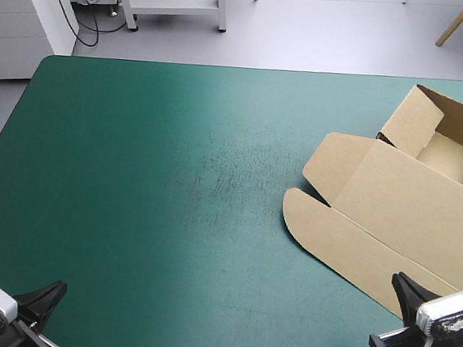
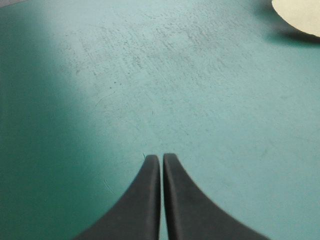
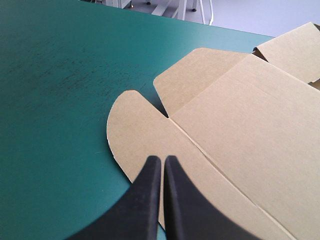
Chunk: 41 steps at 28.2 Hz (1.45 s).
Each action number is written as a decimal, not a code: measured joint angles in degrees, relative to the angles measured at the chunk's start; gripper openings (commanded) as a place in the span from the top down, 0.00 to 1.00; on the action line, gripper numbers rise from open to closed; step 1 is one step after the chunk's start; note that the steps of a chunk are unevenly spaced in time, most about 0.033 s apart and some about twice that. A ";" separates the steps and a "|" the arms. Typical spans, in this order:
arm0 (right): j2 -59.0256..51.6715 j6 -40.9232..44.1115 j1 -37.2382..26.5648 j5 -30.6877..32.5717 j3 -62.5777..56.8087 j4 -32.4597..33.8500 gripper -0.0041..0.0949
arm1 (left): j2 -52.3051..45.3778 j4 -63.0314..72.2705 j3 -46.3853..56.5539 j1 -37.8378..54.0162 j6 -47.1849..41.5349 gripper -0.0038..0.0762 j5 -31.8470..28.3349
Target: Fold the box
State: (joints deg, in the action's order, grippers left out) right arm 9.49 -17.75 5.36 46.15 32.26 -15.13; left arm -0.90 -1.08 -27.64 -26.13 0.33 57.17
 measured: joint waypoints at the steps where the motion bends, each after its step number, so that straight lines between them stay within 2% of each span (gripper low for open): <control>1: -1.96 0.24 0.00 -0.20 -1.25 0.00 0.96 | -0.02 -0.29 0.00 0.00 0.11 0.95 -0.12; 8: -10.05 2.35 0.00 -2.15 -3.61 0.00 0.98 | -0.24 -1.29 0.06 0.00 0.29 0.95 -3.19; 23: -10.38 2.38 0.00 -2.52 -3.68 0.00 0.98 | -0.26 -0.12 4.04 0.00 0.29 0.95 -10.01; 41: -10.38 2.38 0.00 -2.64 -3.68 0.00 0.98 | -0.26 0.32 4.06 0.00 0.24 0.95 -10.38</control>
State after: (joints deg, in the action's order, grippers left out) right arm -0.89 -15.37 5.36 43.51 28.59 -15.13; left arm -1.17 -0.76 -23.58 -26.13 0.57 46.79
